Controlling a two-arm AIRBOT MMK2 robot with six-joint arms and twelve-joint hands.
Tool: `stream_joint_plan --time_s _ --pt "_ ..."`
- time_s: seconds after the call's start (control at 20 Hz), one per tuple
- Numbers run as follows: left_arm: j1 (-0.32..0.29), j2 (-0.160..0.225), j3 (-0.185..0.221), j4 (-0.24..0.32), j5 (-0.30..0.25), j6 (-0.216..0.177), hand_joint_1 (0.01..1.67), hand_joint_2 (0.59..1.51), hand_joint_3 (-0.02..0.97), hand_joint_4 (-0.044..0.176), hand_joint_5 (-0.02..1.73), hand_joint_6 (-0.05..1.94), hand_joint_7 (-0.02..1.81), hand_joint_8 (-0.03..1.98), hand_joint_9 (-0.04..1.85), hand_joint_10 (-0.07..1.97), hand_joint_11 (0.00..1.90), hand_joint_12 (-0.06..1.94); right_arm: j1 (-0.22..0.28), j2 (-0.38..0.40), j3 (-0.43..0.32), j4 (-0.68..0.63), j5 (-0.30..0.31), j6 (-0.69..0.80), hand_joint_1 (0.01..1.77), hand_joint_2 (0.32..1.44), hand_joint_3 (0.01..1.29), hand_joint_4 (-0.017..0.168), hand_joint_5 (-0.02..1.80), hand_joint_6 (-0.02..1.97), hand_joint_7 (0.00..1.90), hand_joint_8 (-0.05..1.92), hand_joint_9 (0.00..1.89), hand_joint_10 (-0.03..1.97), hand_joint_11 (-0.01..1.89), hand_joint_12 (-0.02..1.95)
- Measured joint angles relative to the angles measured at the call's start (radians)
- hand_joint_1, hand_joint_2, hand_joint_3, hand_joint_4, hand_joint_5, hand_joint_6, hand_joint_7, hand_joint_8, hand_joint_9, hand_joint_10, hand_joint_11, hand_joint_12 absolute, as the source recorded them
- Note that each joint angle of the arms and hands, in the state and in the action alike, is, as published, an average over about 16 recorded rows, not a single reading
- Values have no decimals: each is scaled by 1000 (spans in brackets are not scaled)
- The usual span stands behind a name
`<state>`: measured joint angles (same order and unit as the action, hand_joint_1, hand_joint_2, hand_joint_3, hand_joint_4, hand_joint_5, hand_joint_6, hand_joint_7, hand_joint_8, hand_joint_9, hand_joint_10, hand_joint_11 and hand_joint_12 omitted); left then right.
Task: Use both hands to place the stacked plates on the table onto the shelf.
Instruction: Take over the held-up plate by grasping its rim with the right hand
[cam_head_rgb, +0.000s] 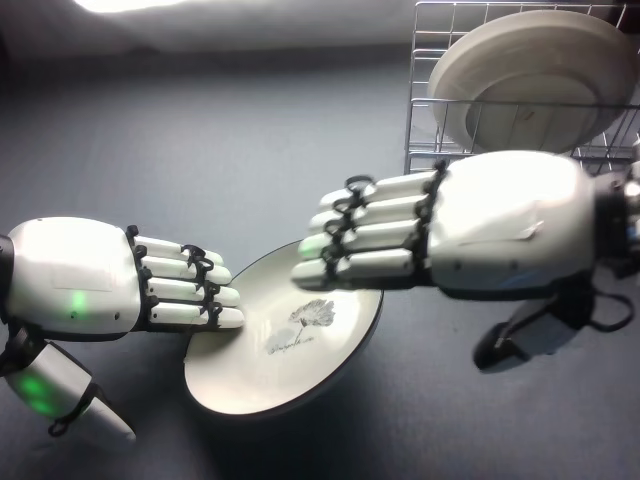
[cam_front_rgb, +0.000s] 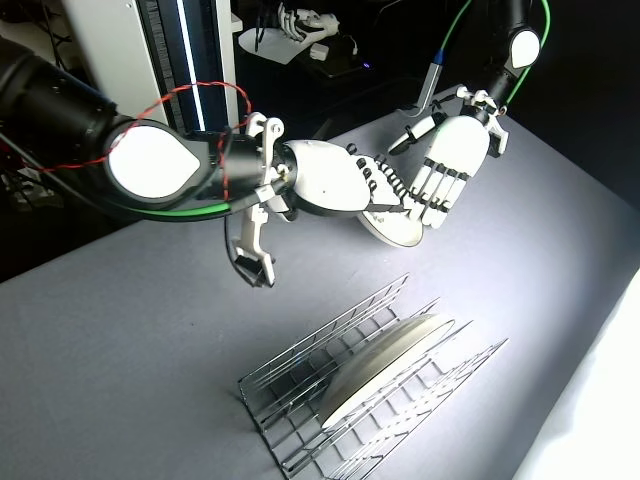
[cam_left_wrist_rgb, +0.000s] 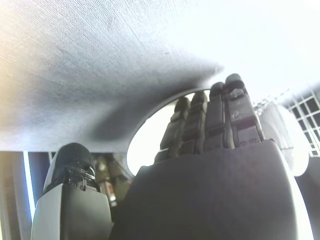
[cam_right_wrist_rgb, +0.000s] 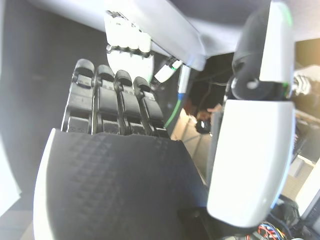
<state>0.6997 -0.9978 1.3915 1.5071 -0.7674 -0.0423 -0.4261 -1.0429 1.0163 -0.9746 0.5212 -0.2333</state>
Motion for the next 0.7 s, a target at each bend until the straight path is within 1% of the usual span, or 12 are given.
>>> stream_joint_plan --time_s 0.35,0.7 --pt "0 3 -8 13 9 0 15 1063 6 -6 -12 -16 -13 -23 -12 -25 14 2 -3 -97 5 4 -81 0 1358 883 14 -1 21 40 13 15 20 -8 22 7" --pt "-4 4 -13 22 14 -1 15 1060 6 -8 -12 -16 -14 -23 -12 -24 15 2 -3 -195 34 11 -166 -3 1450 954 15 -2 20 40 13 15 19 -9 23 7"
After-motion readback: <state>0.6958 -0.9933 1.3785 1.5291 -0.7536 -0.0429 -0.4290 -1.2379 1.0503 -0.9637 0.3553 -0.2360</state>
